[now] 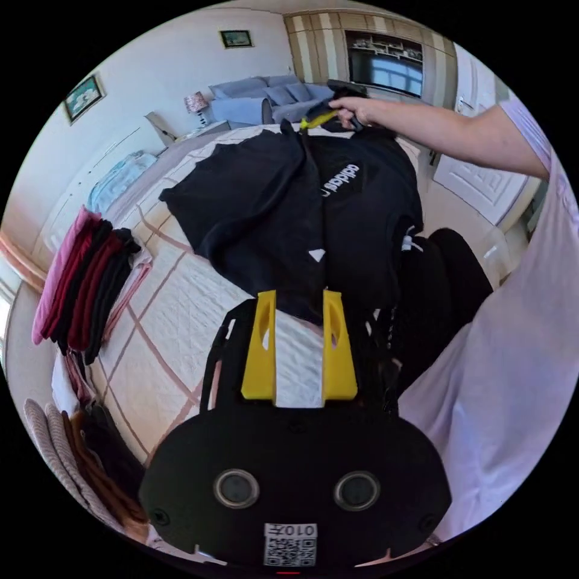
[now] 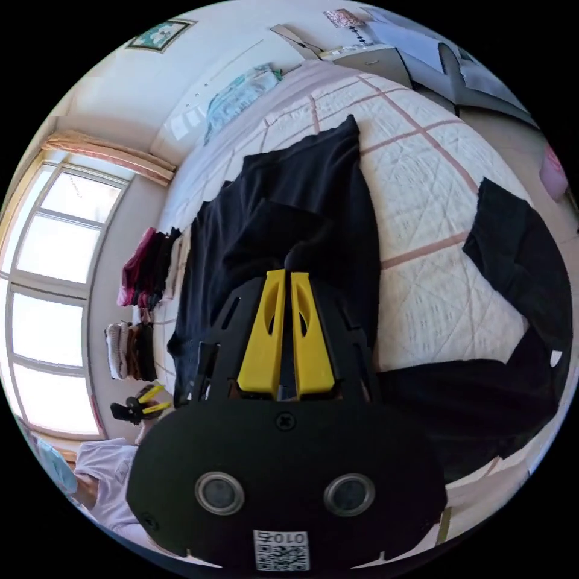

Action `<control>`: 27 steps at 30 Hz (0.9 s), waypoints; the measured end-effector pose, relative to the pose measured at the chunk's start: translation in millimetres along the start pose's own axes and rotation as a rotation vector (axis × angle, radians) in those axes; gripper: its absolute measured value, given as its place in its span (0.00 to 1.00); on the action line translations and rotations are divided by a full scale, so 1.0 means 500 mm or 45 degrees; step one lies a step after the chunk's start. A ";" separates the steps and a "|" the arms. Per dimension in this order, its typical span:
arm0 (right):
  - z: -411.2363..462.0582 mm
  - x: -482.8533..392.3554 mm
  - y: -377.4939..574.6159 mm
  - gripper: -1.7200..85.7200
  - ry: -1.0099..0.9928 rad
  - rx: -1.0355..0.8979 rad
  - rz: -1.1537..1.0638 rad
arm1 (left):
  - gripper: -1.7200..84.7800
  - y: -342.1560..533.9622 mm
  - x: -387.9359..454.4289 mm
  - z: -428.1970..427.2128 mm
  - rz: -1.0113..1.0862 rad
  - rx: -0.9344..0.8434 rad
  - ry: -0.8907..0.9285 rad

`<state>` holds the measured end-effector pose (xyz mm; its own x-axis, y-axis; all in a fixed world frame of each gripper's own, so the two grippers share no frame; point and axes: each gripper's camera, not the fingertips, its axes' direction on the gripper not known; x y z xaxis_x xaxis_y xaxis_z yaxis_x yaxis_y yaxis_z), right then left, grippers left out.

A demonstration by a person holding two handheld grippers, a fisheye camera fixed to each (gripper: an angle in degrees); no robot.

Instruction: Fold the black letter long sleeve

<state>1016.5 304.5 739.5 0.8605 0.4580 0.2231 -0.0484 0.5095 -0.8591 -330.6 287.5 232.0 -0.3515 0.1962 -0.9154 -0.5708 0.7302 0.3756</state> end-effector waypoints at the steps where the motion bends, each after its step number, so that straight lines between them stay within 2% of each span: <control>1: 0.015 -0.006 -0.013 0.06 0.081 -0.083 -0.002 | 0.14 -0.006 -0.028 -0.007 -0.026 0.014 -0.020; 4: 0.012 -0.042 -0.019 0.06 0.024 -0.023 -0.118 | 0.16 -0.055 -0.149 -0.007 0.022 0.052 -0.065; 7: 0.012 -0.057 -0.030 0.06 -0.024 -0.022 -0.103 | 0.17 -0.111 -0.234 0.035 0.236 0.098 -0.033; 10: 0.022 -0.069 -0.052 0.06 0.090 -0.093 -0.073 | 0.17 -0.178 -0.310 0.098 0.341 0.067 0.184; 12: 0.025 -0.079 -0.068 0.06 0.100 -0.124 -0.065 | 0.16 -0.223 -0.327 0.163 0.485 -0.072 0.417; 14: 0.011 -0.107 -0.082 0.06 0.080 -0.109 -0.122 | 0.13 -0.244 -0.337 0.203 0.518 -0.181 0.486; 17: -0.045 -0.182 -0.081 0.06 0.001 0.048 -0.387 | 0.09 -0.252 -0.395 0.193 0.441 -0.117 0.596; 19: -0.059 -0.163 -0.089 0.06 0.044 0.099 -0.271 | 0.07 -0.244 -0.430 0.191 0.366 -0.136 0.673; 21: -0.015 -0.126 -0.108 0.06 0.134 -0.031 -0.156 | 0.06 -0.224 -0.450 0.183 0.310 -0.122 0.644; 24: 0.086 -0.096 -0.114 0.06 0.225 -0.254 -0.135 | 0.05 -0.211 -0.467 0.181 0.185 -0.117 0.642; 26: 0.090 -0.102 -0.103 0.06 0.203 -0.203 -0.150 | 0.05 -0.205 -0.473 0.183 0.113 -0.130 0.659; 27: 0.095 -0.109 -0.100 0.06 0.193 -0.266 -0.159 | 0.05 -0.202 -0.478 0.183 0.068 -0.134 0.682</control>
<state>947.8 288.4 792.0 0.9200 0.2790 0.2753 0.1548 0.3867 -0.9091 -121.3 226.8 399.6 -0.6950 -0.1499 -0.7032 -0.6032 0.6538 0.4568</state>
